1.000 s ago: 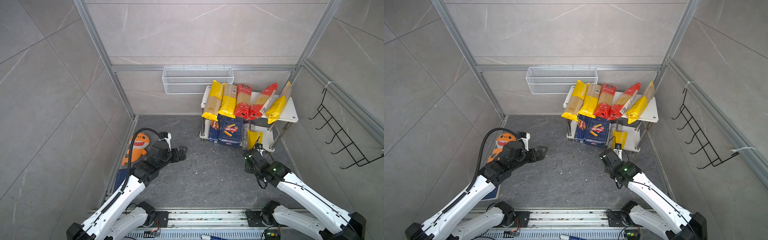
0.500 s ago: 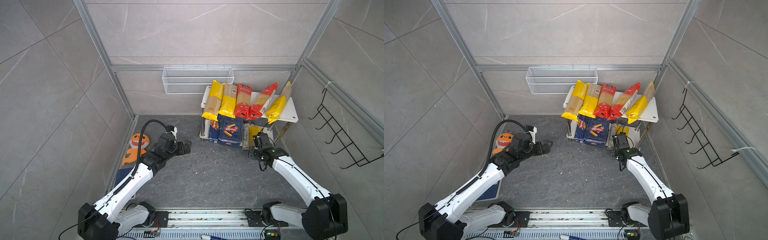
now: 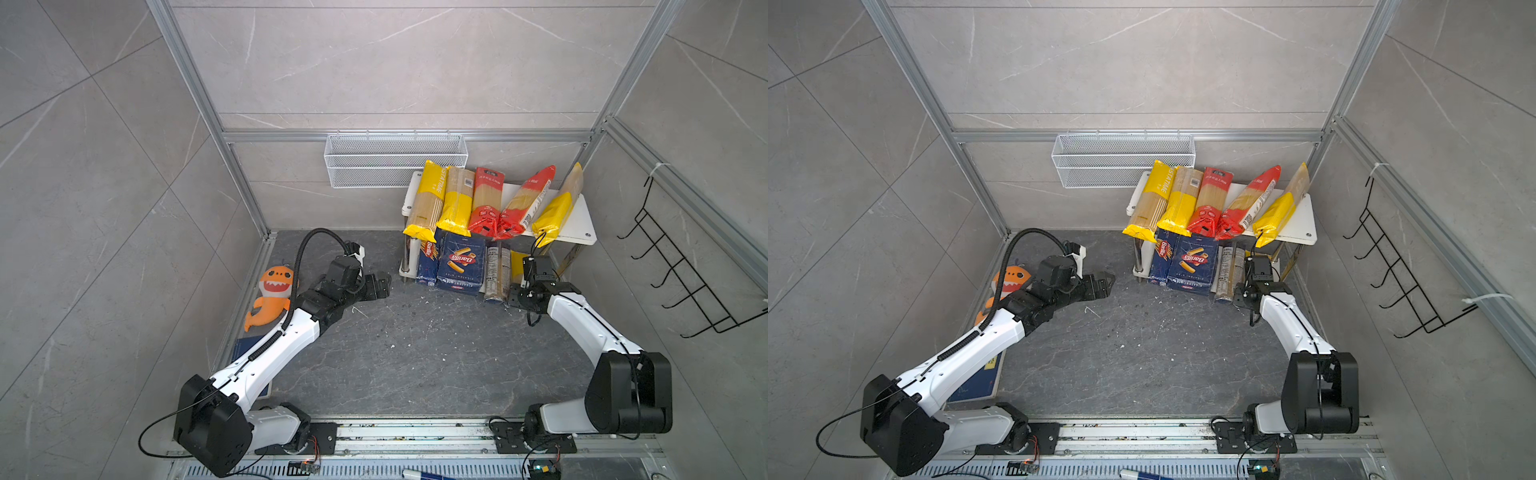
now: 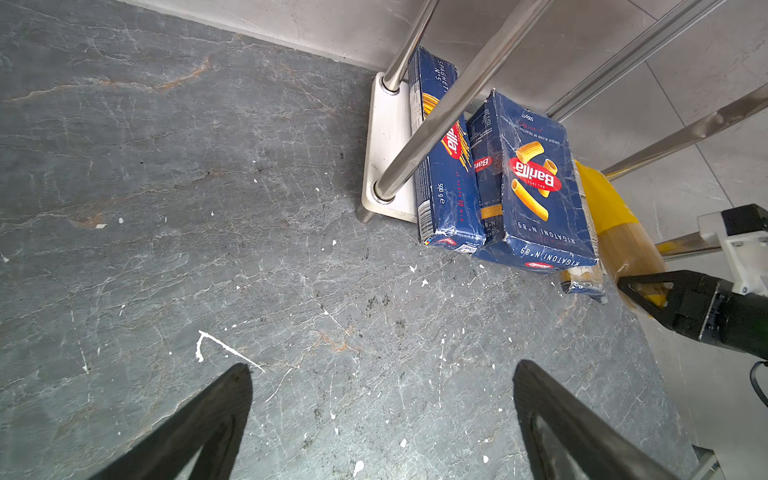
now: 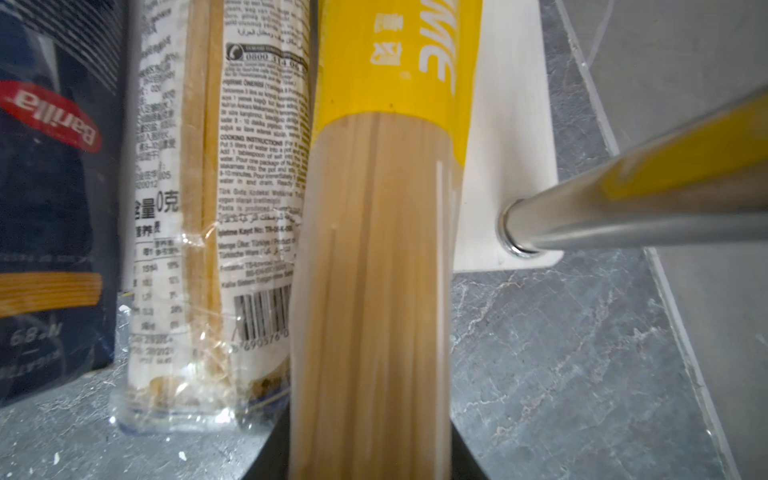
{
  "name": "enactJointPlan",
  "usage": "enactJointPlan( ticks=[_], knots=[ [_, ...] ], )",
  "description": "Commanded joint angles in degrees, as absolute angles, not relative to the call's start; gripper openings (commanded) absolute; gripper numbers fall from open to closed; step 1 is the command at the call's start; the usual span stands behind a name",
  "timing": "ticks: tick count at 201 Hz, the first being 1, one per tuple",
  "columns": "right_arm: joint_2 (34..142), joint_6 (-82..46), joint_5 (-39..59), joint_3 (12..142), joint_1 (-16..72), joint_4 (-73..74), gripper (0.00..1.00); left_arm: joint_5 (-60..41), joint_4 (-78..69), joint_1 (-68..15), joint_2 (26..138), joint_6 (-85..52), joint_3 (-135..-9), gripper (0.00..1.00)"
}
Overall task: Place and organize the pasta boxes and bags onto the shelf
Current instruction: 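Stand the yellow bag on the lower shelf beside the clear bag with the right gripper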
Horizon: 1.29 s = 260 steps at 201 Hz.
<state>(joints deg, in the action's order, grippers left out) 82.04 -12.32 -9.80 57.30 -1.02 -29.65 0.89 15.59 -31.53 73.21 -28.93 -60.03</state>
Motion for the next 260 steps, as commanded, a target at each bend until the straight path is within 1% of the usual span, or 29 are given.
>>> enactJointPlan(
  ticks=[1, 18, 48, 54, 60, 63, 71, 83, 87, 91, 96, 100, 110, 117, 156, 183, 210, 236, 260],
  knots=[
    [81.5, -12.0, -11.8, 60.6, -2.4, -24.9, 0.07, -0.2, 12.8, -31.1, 73.2, -27.2, -61.3, 1.00],
    [81.9, -12.6, -12.7, 60.6, -2.6, -26.2, 0.18, -0.1, 12.8, -31.0, 72.6, -27.0, -61.0, 1.00],
    [82.4, -13.7, -14.8, 60.4, -2.8, -28.2, 0.21, -0.3, 12.8, -31.0, 71.0, -27.4, -60.0, 1.00],
    [82.6, -14.1, -15.4, 60.4, -2.9, -28.9, 0.26, -0.4, 12.9, -31.0, 70.7, -27.4, -59.8, 1.00],
    [82.8, -14.4, -16.0, 60.5, -3.0, -29.4, 0.37, -0.4, 13.0, -31.0, 70.5, -27.6, -59.6, 1.00],
    [82.9, -14.5, -16.3, 60.5, -3.0, -29.7, 0.41, -0.4, 13.1, -31.0, 70.3, -27.7, -59.5, 1.00],
    [83.6, -15.2, -17.6, 60.8, -3.3, -30.7, 0.44, -0.6, 13.2, -31.0, 70.0, -27.9, -59.2, 1.00],
    [85.0, -16.5, -19.5, 61.7, -4.0, -33.0, 0.44, -0.9, 13.4, -31.0, 69.5, -28.2, -58.8, 1.00],
    [85.4, -16.8, -20.0, 61.9, -4.1, -33.6, 0.42, -0.9, 13.4, -31.0, 69.3, -28.3, -58.6, 1.00],
    [85.8, -17.0, -20.1, 62.0, -4.2, -34.1, 0.38, -1.0, 13.6, -31.0, 69.1, -28.4, -58.5, 1.00],
    [86.2, -17.1, -20.1, 61.9, -4.3, -34.4, 0.29, -1.0, 13.7, -31.0, 68.7, -28.5, -58.4, 1.00],
    [86.5, -17.2, -20.1, 61.8, -4.3, -34.7, 0.24, -1.0, 13.8, -31.0, 68.4, -28.5, -58.2, 1.00],
    [86.7, -17.5, -19.5, 61.1, -4.3, -34.6, 0.16, -1.0, 14.1, -31.0, 67.7, -28.5, -58.0, 1.00],
    [86.3, -17.5, -18.4, 60.6, -4.3, -34.2, 0.13, -0.9, 14.5, -31.0, 67.3, -28.5, -57.9, 1.00],
    [83.1, -16.5, -14.4, 58.4, -4.1, -32.0, 0.12, 0.0, 15.6, -31.0, 65.0, -28.2, -57.3, 1.00],
    [84.1, -15.7, -13.7, 58.9, -4.0, -31.0, 0.12, 0.0, 15.3, -31.0, 65.1, -28.5, -57.0, 1.00],
    [86.0, -15.3, -14.5, 59.6, -4.0, -29.8, 0.15, -0.2, 14.9, -31.0, 65.7, -28.5, -57.3, 1.00],
    [88.7, -14.8, -15.2, 61.7, -4.0, -29.9, 0.15, 0.1, 14.9, -31.0, 66.5, -28.0, -58.0, 1.00],
    [89.1, -14.3, -13.3, 61.5, -4.0, -28.3, 0.14, 0.2, 14.5, -31.0, 67.0, -28.0, -58.1, 1.00]
  ],
)
